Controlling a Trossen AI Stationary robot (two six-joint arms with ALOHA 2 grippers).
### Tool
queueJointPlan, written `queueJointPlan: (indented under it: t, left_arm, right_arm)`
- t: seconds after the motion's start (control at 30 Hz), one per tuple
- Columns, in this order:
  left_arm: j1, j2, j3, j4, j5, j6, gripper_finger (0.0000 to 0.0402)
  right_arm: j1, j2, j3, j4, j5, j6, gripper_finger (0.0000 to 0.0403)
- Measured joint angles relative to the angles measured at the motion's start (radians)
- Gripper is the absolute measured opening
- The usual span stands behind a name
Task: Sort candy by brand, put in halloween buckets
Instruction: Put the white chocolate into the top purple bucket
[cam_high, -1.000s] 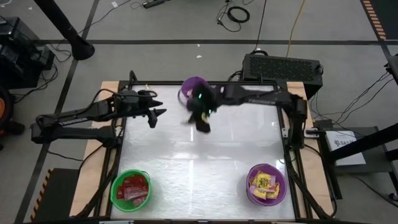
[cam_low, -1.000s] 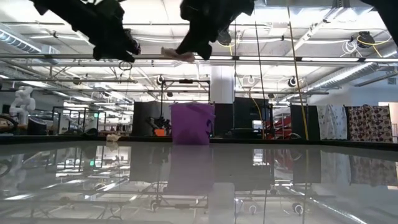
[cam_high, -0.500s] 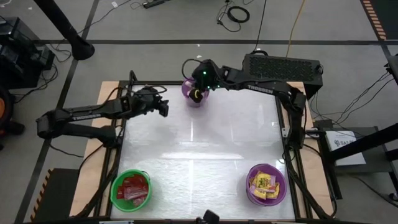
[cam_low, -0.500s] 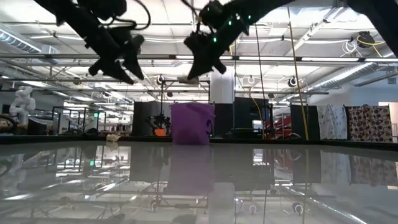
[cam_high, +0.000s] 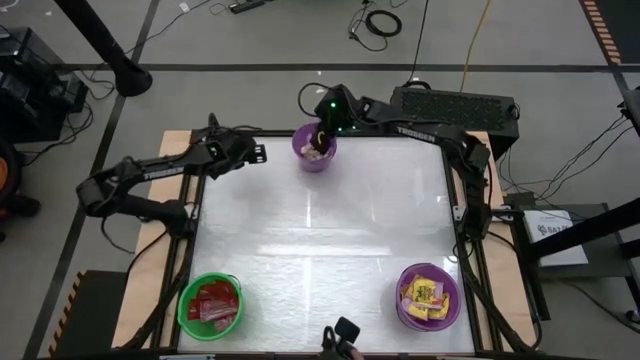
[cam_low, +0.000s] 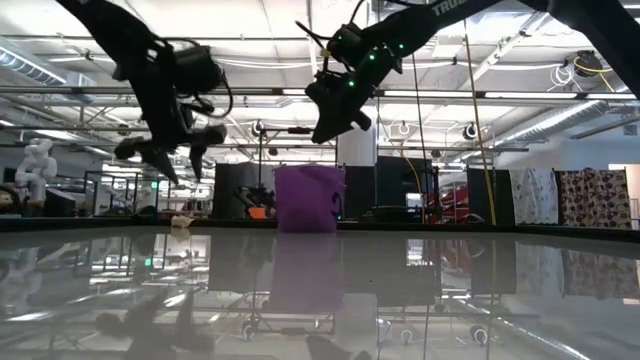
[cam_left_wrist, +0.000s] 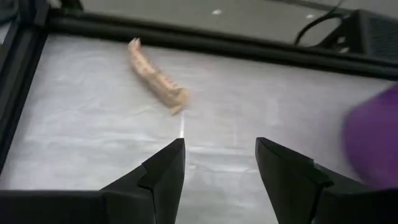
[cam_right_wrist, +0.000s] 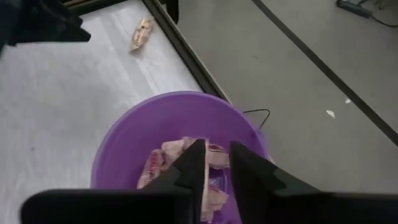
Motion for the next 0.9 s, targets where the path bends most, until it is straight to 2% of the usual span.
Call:
queueJointPlan:
  t: [0.17, 0.3, 0.43, 0.6, 0.67, 0.77, 0.9]
  left_arm:
    - [0.030, 0.074, 0.000, 0.028, 0.032, -0.006, 0.0203]
    - [0.038, 0.081, 0.001, 0.060, 0.067, 0.043, 0.0203]
    - [0.076, 0.081, 0.027, -0.002, 0.072, 0.088, 0.0203]
    - [0.138, 0.066, 0.102, -0.086, 0.333, 0.204, 0.0203]
    - [0.140, 0.047, 0.156, -0.144, 0.375, 0.253, 0.0203]
    - [0.132, 0.007, 0.240, -0.256, 0.375, 0.312, 0.0203]
    - [0.131, -0.085, 0.338, -0.310, 0.353, 0.346, 0.0203]
  right_arm:
    - [-0.014, 0.000, 0.000, 0.001, 0.000, -0.003, 0.0099]
    - [-0.017, 0.000, 0.000, 0.003, -0.002, -0.004, 0.0119]
    - [-0.017, 0.000, 0.000, 0.012, -0.094, -0.004, 0.0129]
    - [0.010, 0.000, 0.000, 0.020, -0.228, 0.031, 0.0130]
    - [0.030, 0.000, 0.000, 0.039, -0.250, 0.032, 0.0130]
    - [0.068, 0.003, 0.000, 0.116, -0.243, 0.032, 0.0130]
    - [0.110, 0.035, 0.001, 0.253, -0.165, 0.038, 0.0130]
